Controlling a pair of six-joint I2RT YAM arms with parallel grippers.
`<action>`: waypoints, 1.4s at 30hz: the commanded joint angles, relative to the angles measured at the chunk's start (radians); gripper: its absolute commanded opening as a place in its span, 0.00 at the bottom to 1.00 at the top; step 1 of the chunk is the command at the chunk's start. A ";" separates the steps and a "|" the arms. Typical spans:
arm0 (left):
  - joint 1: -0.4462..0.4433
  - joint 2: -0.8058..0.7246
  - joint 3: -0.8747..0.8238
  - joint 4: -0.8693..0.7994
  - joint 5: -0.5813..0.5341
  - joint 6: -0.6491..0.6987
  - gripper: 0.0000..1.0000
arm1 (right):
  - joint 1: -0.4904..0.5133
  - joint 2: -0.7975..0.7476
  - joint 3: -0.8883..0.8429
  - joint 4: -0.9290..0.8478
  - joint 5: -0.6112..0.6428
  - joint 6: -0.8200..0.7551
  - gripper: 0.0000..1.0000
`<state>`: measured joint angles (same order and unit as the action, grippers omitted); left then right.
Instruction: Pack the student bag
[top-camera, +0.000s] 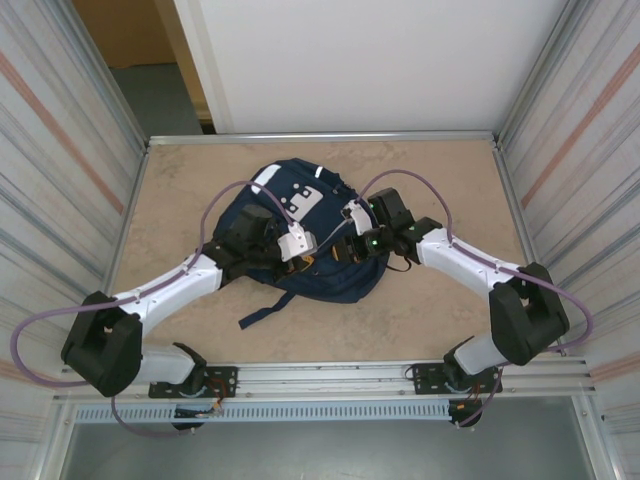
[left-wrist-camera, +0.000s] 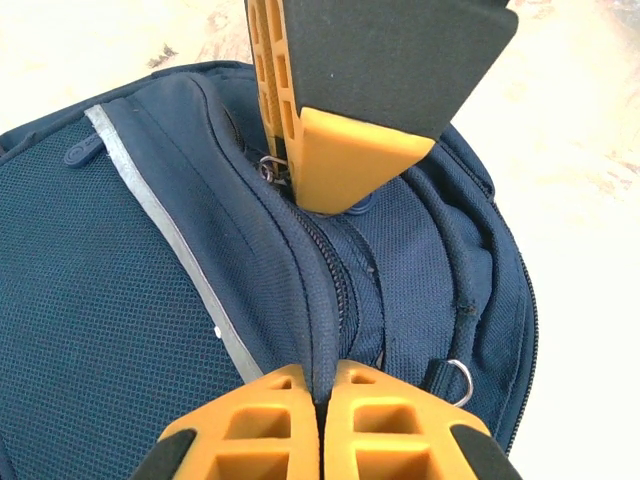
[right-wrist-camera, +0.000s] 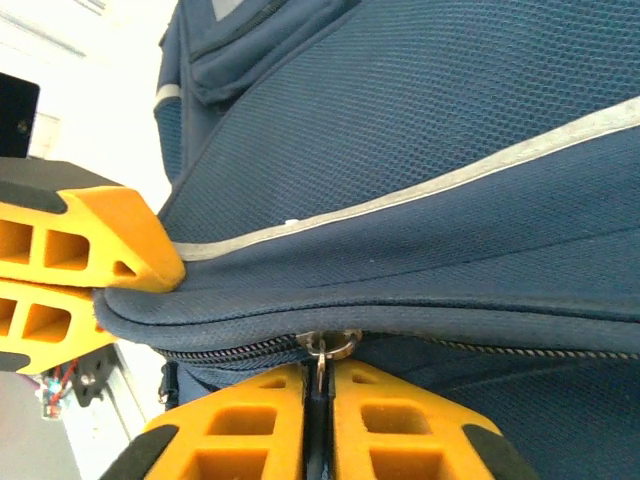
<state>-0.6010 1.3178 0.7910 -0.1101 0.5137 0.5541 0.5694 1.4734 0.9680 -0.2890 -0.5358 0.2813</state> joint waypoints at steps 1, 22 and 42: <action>0.005 -0.049 0.001 0.052 0.062 -0.017 0.00 | 0.007 0.030 0.056 -0.042 0.116 0.015 0.04; 0.111 -0.142 -0.071 0.030 0.017 0.154 0.00 | -0.084 0.117 0.157 -0.223 0.485 0.058 0.00; 0.435 -0.089 0.040 -0.097 -0.452 -0.827 0.49 | 0.129 0.033 0.086 -0.049 0.273 0.159 0.00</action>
<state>-0.1776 1.2644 0.7471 -0.0509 0.1936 0.0662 0.6785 1.4826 1.0554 -0.3672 -0.2359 0.3866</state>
